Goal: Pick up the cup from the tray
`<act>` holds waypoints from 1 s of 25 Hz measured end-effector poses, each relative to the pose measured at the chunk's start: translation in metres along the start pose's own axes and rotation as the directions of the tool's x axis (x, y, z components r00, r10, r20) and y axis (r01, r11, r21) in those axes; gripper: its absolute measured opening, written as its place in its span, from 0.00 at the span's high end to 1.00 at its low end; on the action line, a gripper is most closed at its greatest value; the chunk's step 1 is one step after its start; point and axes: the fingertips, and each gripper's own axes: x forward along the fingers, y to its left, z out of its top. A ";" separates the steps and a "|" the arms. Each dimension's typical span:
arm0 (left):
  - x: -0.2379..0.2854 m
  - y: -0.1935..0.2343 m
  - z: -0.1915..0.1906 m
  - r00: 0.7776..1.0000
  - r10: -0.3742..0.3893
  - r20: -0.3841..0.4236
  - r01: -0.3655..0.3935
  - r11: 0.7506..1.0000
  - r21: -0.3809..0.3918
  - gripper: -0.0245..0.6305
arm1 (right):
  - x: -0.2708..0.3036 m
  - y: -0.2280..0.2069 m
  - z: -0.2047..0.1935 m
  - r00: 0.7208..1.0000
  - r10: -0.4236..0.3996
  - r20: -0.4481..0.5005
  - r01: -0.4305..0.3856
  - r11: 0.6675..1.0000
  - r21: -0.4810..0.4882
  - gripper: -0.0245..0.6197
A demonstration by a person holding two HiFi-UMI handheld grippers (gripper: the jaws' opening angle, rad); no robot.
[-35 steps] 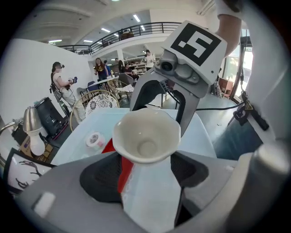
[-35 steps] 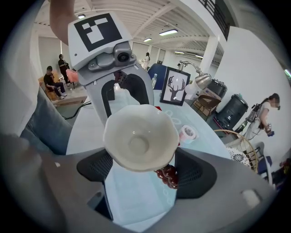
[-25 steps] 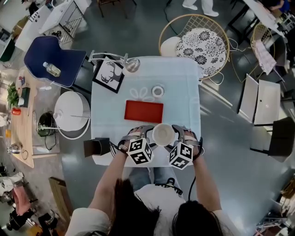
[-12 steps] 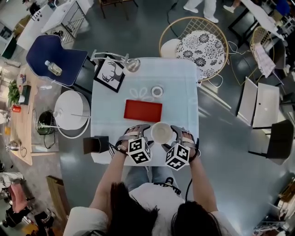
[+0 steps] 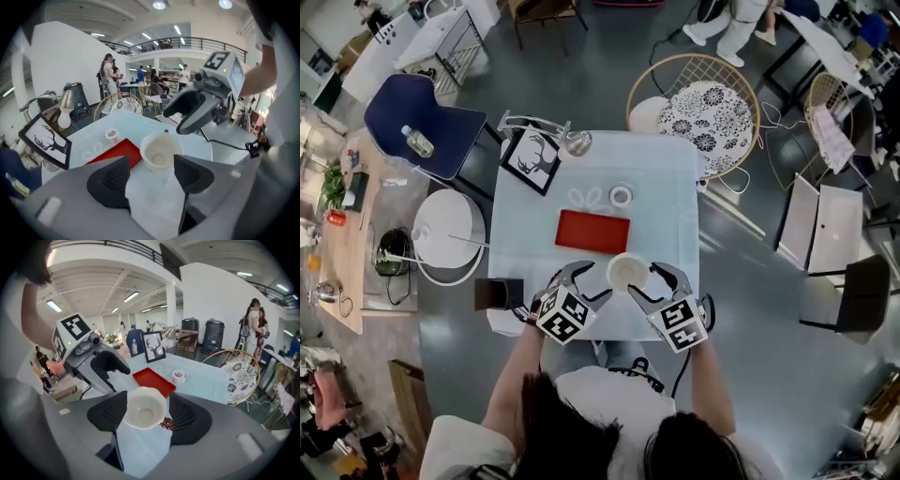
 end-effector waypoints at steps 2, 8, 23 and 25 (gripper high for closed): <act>-0.010 0.002 0.017 0.996 0.027 0.088 -0.018 0.994 -0.106 0.53 | -0.006 -0.004 0.007 0.998 -0.047 0.032 0.045 0.998 0.048 0.55; -0.030 0.005 0.042 0.965 0.152 0.213 -0.086 0.953 -0.292 0.84 | -0.024 -0.001 0.021 0.988 -0.142 0.067 0.131 0.981 0.144 0.92; -0.039 0.001 0.040 0.952 0.147 0.267 -0.023 0.907 -0.419 0.96 | -0.030 0.011 0.033 0.967 -0.224 0.118 0.192 0.954 0.231 0.92; -0.039 0.004 0.040 0.950 0.152 0.271 -0.020 0.900 -0.435 0.96 | -0.029 0.011 0.034 0.965 -0.228 0.128 0.192 0.950 0.246 0.92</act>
